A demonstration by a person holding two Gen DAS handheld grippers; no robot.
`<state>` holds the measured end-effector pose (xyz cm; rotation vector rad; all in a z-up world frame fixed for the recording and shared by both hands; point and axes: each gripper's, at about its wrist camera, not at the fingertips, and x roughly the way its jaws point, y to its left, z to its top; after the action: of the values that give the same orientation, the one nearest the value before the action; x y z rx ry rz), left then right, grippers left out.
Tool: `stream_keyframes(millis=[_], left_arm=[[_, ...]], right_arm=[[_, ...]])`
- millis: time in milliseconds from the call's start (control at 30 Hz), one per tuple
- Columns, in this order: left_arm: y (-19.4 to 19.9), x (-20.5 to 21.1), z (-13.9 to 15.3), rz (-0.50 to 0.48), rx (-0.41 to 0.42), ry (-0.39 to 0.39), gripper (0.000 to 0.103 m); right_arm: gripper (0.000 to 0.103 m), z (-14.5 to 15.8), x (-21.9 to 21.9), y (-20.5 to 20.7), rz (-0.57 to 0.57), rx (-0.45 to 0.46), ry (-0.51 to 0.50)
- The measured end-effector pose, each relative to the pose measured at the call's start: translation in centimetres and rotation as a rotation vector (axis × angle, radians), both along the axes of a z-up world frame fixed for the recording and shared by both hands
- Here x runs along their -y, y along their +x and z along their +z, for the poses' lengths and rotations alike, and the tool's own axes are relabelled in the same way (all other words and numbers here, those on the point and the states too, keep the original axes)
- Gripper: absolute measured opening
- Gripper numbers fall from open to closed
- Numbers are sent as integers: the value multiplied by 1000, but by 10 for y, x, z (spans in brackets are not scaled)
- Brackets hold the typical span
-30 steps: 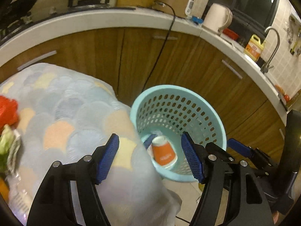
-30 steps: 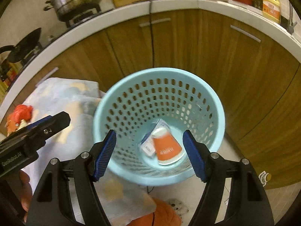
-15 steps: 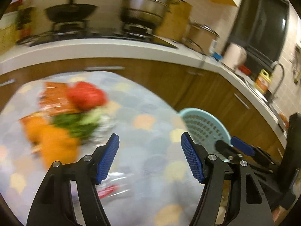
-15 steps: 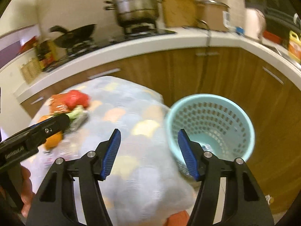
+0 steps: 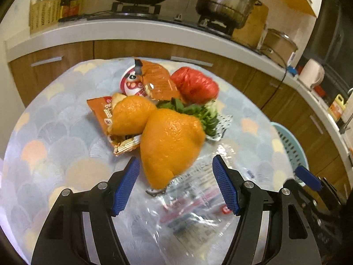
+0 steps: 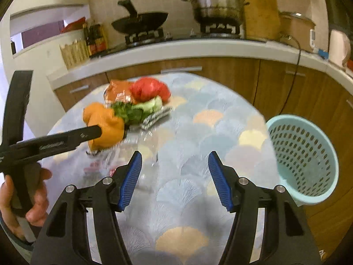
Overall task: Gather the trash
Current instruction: 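Return both tools to the table and grasp the orange peel with the left tool, then grasp the clear plastic wrapper with the right tool while the left tool holds the peel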
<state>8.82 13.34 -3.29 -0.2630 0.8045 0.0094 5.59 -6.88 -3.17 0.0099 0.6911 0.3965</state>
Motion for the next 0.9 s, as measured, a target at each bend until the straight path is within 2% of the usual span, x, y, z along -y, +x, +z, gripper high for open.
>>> stream_keyframes(millis=[100,233,300,367,500,633,733,800,900], left_arm=[[11,4,-5,8,-16,36,67],[19,8,-7,16,-19,85,64],[19,6,-9,20,-23,86,54],[15,0,-11,0,-18,39,44],[5,-6,-12,-7,-6,6,38],[-17,-16,-4,-22,27,-58,35],[-35,-26,7,-21,68,-80,35],[-44,-32,12,-19,87,-89,35],[-57,-43,15,4,104,-94,35]], right_arm=[[59,0,-4,-2,16,-15,-11],[59,13,-10,-19,58,17,-30],[59,20,-15,-29,81,31,-33],[59,24,-22,-38,107,35,-34],[59,28,-38,-53,139,34,-30],[59,27,-53,-61,168,7,-11],[59,21,-62,-62,152,7,-47],[59,5,-66,-56,136,-42,-59],[59,-21,-64,-47,96,-152,-22]])
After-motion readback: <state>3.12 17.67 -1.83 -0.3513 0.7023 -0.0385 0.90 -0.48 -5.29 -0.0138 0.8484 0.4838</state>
